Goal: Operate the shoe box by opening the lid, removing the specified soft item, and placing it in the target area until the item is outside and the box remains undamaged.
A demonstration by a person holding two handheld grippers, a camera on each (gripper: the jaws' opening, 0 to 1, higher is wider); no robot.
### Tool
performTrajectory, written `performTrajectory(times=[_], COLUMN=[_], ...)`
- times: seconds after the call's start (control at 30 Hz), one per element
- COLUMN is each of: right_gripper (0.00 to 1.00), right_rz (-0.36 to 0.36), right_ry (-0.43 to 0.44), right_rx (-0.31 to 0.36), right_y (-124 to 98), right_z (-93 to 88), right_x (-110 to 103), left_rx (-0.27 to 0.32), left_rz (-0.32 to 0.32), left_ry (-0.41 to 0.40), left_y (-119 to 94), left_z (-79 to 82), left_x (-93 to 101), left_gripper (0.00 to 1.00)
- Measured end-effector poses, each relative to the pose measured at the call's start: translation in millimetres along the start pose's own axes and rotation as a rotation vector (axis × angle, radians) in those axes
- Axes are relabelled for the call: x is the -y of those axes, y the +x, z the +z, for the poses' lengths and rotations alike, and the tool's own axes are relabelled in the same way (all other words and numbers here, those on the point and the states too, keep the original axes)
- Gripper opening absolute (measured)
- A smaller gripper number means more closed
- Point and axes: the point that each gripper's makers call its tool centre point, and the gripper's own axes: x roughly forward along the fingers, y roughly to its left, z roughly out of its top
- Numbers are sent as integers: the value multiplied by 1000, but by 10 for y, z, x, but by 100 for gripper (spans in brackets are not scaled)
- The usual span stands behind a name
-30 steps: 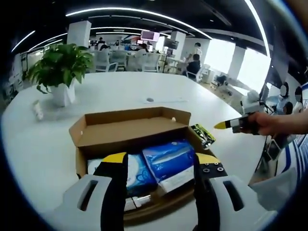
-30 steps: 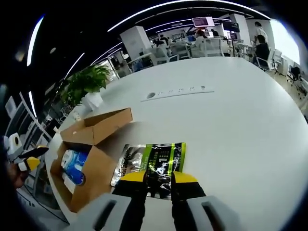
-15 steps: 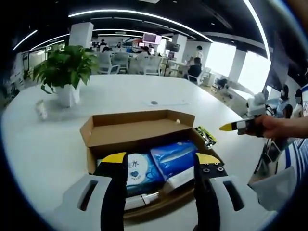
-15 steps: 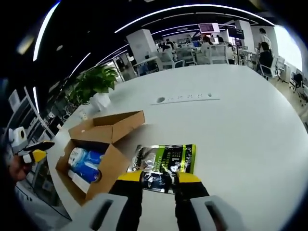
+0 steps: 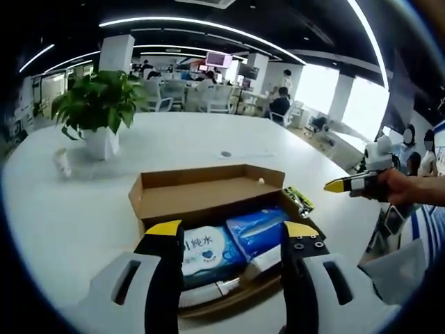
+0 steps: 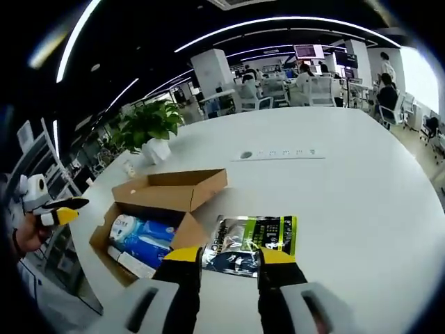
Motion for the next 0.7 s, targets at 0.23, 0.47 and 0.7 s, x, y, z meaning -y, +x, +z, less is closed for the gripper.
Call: performTrajectory(times=[0.23, 0.47, 0.7], right_gripper=[32, 35, 37], right_rz=[16, 25, 44], right_ry=[-22, -35, -56], right_rx=[9, 18, 30], right_y=[-76, -114, -142], right_z=[-12, -11, 0], right_x=[-174, -296, -490], left_rx=[3, 3, 8], left_rz=[-6, -13, -22], left_ry=[2, 3, 12], left_y=[-71, -116, -181], left_z=[12, 18, 46], left_x=[-99, -178, -171], left_gripper=[56, 57, 57])
